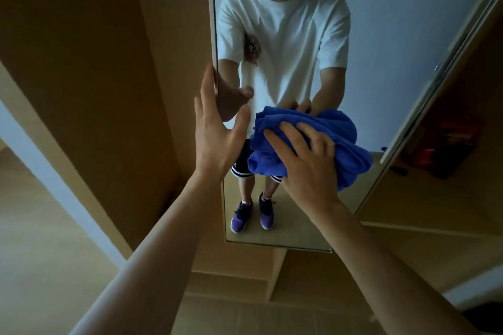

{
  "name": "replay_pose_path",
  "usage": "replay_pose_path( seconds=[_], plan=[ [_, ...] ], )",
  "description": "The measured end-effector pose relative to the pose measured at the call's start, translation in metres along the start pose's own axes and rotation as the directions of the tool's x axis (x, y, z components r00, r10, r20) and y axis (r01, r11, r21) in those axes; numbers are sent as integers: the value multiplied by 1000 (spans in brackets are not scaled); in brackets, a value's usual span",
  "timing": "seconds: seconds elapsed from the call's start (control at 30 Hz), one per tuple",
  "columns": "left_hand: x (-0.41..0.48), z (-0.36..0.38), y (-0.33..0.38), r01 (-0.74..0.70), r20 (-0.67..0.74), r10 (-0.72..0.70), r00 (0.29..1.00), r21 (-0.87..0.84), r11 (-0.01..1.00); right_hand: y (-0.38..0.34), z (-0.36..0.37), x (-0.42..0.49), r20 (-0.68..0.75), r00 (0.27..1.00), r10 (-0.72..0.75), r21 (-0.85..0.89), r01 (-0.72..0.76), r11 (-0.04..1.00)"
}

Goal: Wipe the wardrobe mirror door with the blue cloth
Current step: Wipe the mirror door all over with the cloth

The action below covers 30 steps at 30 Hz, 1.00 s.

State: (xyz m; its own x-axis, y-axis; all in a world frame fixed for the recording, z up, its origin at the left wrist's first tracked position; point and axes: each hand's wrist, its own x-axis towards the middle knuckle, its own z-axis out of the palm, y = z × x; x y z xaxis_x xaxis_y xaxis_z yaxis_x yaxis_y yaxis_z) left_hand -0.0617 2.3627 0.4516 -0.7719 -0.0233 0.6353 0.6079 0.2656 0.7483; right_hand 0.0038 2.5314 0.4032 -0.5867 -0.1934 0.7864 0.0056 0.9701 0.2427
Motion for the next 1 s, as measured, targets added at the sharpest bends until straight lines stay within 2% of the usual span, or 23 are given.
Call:
replay_pose_path(
  seconds=[0.43,0.63,1.0],
  plan=[
    [-58,16,-70,127,94,-124,988,-24,992,-19,49,-70,22,999,-33,-65,34,997],
    [-69,19,-94,249,125,-242,962,-48,967,-28,63,-91,70,996,-50,-67,55,996],
    [-102,27,-128,261,155,-246,957,-90,961,-48,104,-158,107,994,-32,-12,34,999]
  ],
)
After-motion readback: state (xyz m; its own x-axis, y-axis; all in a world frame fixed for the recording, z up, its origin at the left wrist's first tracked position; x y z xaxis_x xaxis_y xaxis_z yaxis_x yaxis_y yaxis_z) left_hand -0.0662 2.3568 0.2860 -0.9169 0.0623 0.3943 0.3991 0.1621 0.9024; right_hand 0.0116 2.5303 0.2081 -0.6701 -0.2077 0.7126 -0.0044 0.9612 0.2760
